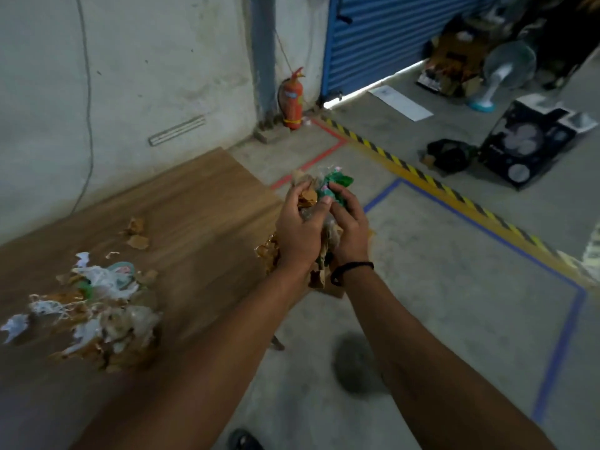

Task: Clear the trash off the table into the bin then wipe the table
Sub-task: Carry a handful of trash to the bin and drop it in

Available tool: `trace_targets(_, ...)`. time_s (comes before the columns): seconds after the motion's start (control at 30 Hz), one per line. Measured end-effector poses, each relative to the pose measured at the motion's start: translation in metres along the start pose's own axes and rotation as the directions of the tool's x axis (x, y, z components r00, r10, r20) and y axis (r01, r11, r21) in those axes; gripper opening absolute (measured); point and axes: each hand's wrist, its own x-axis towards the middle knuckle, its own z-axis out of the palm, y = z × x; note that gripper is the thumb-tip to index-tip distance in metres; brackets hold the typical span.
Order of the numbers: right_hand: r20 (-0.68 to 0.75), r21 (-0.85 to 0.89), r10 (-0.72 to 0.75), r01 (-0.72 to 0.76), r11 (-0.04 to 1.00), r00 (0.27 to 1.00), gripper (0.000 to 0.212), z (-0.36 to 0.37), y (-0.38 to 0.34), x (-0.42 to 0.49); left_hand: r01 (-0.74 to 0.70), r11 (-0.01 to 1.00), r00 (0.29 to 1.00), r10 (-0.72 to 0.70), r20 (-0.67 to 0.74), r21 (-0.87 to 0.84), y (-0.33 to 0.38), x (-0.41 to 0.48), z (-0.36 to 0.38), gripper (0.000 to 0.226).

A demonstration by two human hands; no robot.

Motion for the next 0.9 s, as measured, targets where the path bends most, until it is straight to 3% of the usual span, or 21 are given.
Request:
trace_targets(0.33,-0.194,0.045,0.069,-0.062,0.997,0.979,0.029,-0.227,-0.020,-0.030,0.094,0.996,0.977,-0.092,0.192,0.001,-0.035,-0.123,0.187,0.050)
trace_targets(0.5,-0.364,0.092,0.152,-0.127,0.988,0.919,0.030,-0.309,0.001,-0.050,0.193,0.981,0.929,-0.193,0.316,0.029,-0.075,-0.170,0.249,0.053)
trace_targets(0.6,-0.468,0.070,0.157,-0.141,0.988,0.870,0.037,-0.346,0.022,-0.059,0.225,0.972,0.900,-0.234,0.367,0.067,-0.107,-0.189,0.276,0.047)
trace_targets(0.9,-0.640,0.041,0.229,-0.265,0.963,0.733,0.027,-0.454,0.159,-0.073,0.373,0.920,0.775,-0.383,0.503,0.125,-0.267,-0.233,0.340,0.036)
